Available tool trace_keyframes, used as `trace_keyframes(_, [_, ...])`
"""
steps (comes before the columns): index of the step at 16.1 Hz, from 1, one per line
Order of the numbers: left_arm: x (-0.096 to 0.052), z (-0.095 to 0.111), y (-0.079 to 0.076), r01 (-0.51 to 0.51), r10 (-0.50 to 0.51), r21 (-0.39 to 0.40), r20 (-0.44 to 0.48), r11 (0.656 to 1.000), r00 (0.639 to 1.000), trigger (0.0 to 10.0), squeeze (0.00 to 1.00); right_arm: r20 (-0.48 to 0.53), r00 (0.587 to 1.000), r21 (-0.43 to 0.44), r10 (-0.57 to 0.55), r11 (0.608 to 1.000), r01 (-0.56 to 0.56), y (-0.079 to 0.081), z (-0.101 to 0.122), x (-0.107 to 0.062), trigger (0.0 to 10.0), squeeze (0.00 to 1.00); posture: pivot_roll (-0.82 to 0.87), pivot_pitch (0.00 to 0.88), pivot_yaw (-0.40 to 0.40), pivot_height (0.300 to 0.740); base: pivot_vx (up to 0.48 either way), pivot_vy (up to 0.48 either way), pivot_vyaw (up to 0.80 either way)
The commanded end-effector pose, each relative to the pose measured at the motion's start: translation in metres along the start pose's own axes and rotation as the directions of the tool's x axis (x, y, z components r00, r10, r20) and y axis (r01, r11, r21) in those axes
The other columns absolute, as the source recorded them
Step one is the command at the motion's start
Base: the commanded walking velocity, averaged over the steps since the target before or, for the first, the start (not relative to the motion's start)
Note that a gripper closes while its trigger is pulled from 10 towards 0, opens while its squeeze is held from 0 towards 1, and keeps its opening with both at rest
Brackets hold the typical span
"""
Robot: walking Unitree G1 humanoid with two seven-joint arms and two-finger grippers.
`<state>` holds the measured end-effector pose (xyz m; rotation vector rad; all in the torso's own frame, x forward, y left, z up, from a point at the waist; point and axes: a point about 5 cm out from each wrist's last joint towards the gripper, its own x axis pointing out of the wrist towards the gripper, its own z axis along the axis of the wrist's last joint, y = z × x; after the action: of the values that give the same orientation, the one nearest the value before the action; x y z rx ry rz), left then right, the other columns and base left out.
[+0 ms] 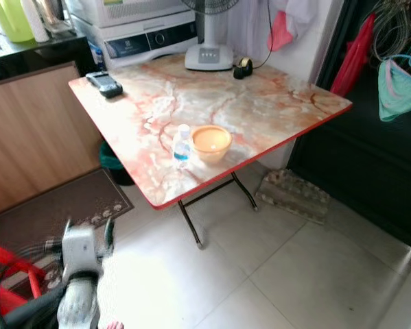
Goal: Restocking fridge
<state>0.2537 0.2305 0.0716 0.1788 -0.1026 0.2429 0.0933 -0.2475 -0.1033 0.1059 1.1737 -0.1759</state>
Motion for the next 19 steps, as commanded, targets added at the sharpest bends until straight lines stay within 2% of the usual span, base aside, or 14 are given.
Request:
trace_keyframes(1, [0.005, 0.018, -0.010, 0.050, -0.049, -0.006, 0.056, 0.999, 0.997, 10.0, 0.00, 0.005, 1.000, 0.020, -0.010, 1.000, 0.010, -0.002, -0.003, -0.001, 10.0, 0.00, 0.03, 0.000, -0.005, 0.740, 0.000, 0.000, 0.00])
trace_keyframes(2, [0.009, 0.039, -0.024, 0.088, -0.085, -0.023, 0.124, 0.996, 0.989, 10.0, 0.00, 0.009, 1.000, 0.031, -0.013, 0.999, 0.013, -0.002, -0.005, -0.001, 10.0, 0.00, 0.03, 0.000, -0.003, 0.740, 0.000, 0.000, 0.00])
trace_keyframes(6, [0.017, 0.067, -0.048, 0.172, -0.156, -0.082, 0.178, 0.982, 0.972, 10.0, 0.00, 0.019, 1.000, 0.043, -0.008, 0.999, 0.007, 0.000, -0.010, -0.002, 10.0, 0.00, 0.03, 0.000, -0.006, 0.740, 0.000, 0.000, 0.00])
trace_keyframes(9, [0.011, 0.066, -0.045, 0.125, -0.111, -0.101, 0.137, 0.987, 0.984, 10.0, 0.00, 0.012, 1.000, 0.042, -0.016, 0.999, 0.016, -0.002, -0.013, -0.003, 10.0, 0.00, 0.05, 0.000, -0.019, 0.740, 0.162, 0.000, 0.00])
trace_keyframes(12, [0.010, 0.073, -0.050, 0.136, -0.122, -0.105, 0.132, 0.985, 0.984, 10.0, 0.00, 0.022, 0.999, 0.041, -0.034, 0.999, 0.033, -0.009, -0.011, -0.004, 10.0, 0.00, 0.05, 0.000, -0.026, 0.740, 0.249, 0.000, 0.00])
trace_keyframes(13, [0.011, 0.071, -0.045, 0.132, -0.122, -0.086, 0.112, 0.987, 0.986, 10.0, 0.00, 0.034, 0.998, 0.087, -0.050, 0.995, 0.047, -0.011, -0.010, -0.005, 10.0, 0.00, 0.05, 0.000, -0.006, 0.740, 0.247, 0.000, 0.00])
trace_keyframes(15, [0.016, 0.079, -0.042, 0.145, -0.134, -0.080, 0.126, 0.986, 0.983, 10.0, 0.00, 0.039, 0.997, 0.113, -0.065, 0.992, 0.060, -0.013, -0.009, -0.005, 10.0, 0.00, 0.05, 0.000, -0.011, 0.740, 0.255, 0.000, 0.00])
trace_keyframes(17, [0.024, 0.076, -0.032, 0.112, -0.103, -0.070, 0.114, 0.991, 0.988, 10.0, 0.00, 0.031, 0.998, 0.115, -0.056, 0.992, 0.053, -0.007, -0.010, -0.003, 10.0, 0.00, 0.02, 0.000, -0.011, 0.740, 0.268, 0.000, 0.00])
trace_keyframes(18, [0.029, 0.079, -0.029, 0.086, -0.073, -0.107, 0.117, 0.991, 0.990, 10.0, 0.00, 0.029, 0.999, 0.113, -0.046, 0.993, 0.042, -0.004, -0.012, -0.003, 10.0, 0.00, 0.03, 0.000, -0.010, 0.740, 0.277, 0.000, 0.00])
trace_keyframes(19, [0.032, 0.085, -0.034, 0.102, -0.088, -0.110, 0.132, 0.989, 0.987, 10.0, 0.00, 0.028, 0.999, 0.100, -0.037, 0.994, 0.034, -0.001, -0.012, -0.002, 10.0, 0.00, 0.03, 0.000, -0.003, 0.740, 0.277, 0.000, 0.00])
